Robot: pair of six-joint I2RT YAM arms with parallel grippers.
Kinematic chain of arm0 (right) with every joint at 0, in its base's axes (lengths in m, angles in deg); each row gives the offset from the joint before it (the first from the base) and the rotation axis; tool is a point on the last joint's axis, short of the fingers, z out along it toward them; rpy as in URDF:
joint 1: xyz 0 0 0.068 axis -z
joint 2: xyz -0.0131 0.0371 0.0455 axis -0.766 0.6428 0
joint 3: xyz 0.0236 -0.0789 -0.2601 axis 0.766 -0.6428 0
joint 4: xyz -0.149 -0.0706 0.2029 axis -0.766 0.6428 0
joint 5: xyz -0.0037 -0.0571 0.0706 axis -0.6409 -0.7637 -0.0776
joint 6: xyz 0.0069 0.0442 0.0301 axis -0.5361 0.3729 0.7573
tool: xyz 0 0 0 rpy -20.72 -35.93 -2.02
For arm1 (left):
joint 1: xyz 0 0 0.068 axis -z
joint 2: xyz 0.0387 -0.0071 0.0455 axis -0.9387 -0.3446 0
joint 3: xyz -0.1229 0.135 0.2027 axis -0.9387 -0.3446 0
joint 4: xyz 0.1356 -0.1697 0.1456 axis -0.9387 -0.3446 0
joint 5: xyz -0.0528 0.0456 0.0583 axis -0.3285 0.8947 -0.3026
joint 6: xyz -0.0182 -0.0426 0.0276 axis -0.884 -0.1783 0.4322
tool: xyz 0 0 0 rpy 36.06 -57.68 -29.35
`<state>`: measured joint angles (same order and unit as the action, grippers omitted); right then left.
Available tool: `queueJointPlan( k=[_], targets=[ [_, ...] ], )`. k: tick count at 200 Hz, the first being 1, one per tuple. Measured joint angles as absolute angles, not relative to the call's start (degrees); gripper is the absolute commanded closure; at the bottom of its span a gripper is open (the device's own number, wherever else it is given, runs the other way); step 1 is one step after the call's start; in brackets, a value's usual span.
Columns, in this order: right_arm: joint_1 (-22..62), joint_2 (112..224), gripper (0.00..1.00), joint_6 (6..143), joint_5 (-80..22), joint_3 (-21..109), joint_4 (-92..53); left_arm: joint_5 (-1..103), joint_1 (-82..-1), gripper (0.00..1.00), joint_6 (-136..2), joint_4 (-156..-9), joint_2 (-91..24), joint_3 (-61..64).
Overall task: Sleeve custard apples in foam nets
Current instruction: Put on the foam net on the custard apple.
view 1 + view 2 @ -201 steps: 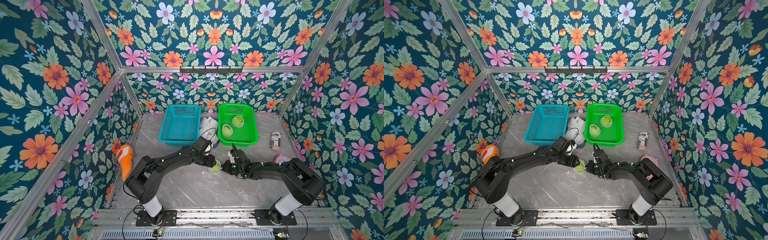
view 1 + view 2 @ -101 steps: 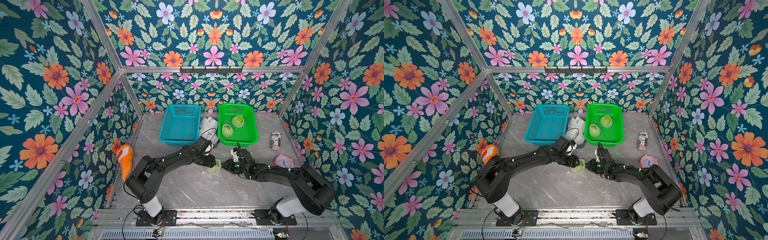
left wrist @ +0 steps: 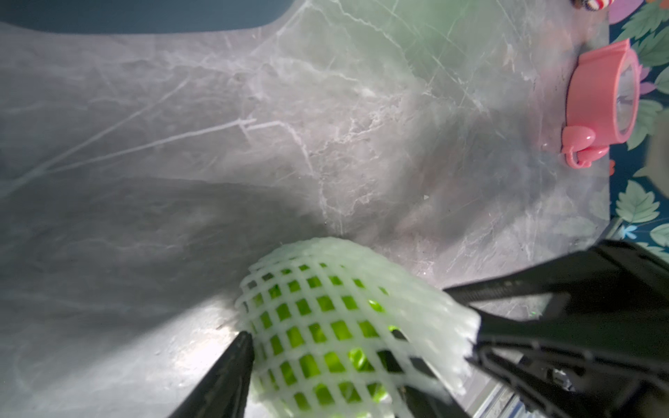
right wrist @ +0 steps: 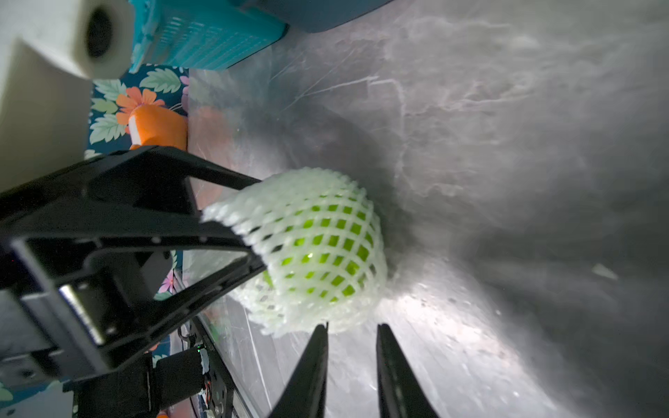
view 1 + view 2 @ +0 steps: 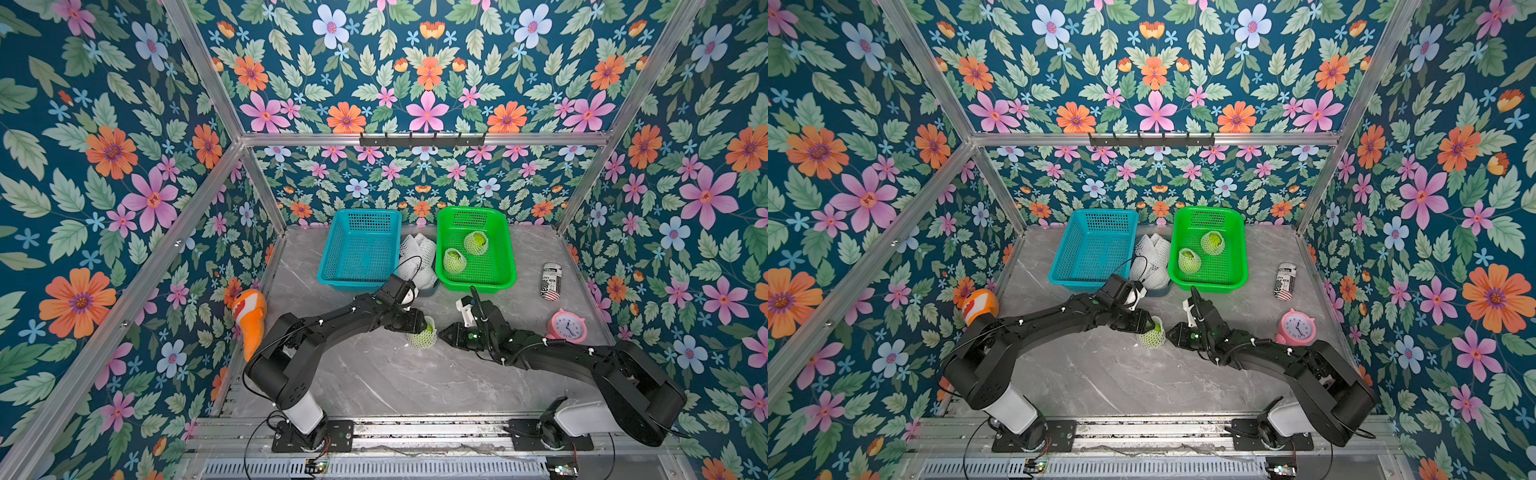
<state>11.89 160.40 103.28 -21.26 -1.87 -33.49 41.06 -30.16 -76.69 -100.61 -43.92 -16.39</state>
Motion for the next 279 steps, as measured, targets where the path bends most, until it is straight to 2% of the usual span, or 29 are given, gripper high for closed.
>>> queueJointPlan(
  k=[38, 47, 52, 56, 114, 146, 279],
  targets=[
    [8.76, 160.66, 0.46, 99.76, -24.21, -0.25, -32.98, 39.84, -31.12, 0.4, -77.61, -98.82, -42.74, -18.4],
    [7.36, 160.35, 0.28, 98.34, -25.65, 0.58, -32.0, 39.51, -31.12, 0.4, -78.09, -98.58, -42.69, -18.57],
    [6.49, 160.16, 0.04, 97.64, -26.46, 1.02, -31.56, 39.35, -31.12, 0.4, -78.11, -98.56, -42.69, -18.59],
    [5.64, 159.94, 0.01, 96.86, -27.31, 1.41, -31.21, 39.31, -31.14, 0.4, -78.09, -98.53, -42.69, -18.62],
    [-1.44, 160.48, 0.02, 86.78, -38.74, 3.75, -28.44, 38.76, -31.38, 0.4, -78.11, -98.03, -42.82, -18.79],
    [-1.84, 162.8, 0.02, 81.6, -42.7, 4.19, -29.03, 38.7, -31.38, 0.4, -78.09, -97.92, -42.87, -18.79],
    [-2.01, 173.12, 0.11, 73.51, -42.22, 10.46, -33.07, 38.74, -31.58, 0.4, -78.04, -97.49, -43.24, -18.53]
  ],
)
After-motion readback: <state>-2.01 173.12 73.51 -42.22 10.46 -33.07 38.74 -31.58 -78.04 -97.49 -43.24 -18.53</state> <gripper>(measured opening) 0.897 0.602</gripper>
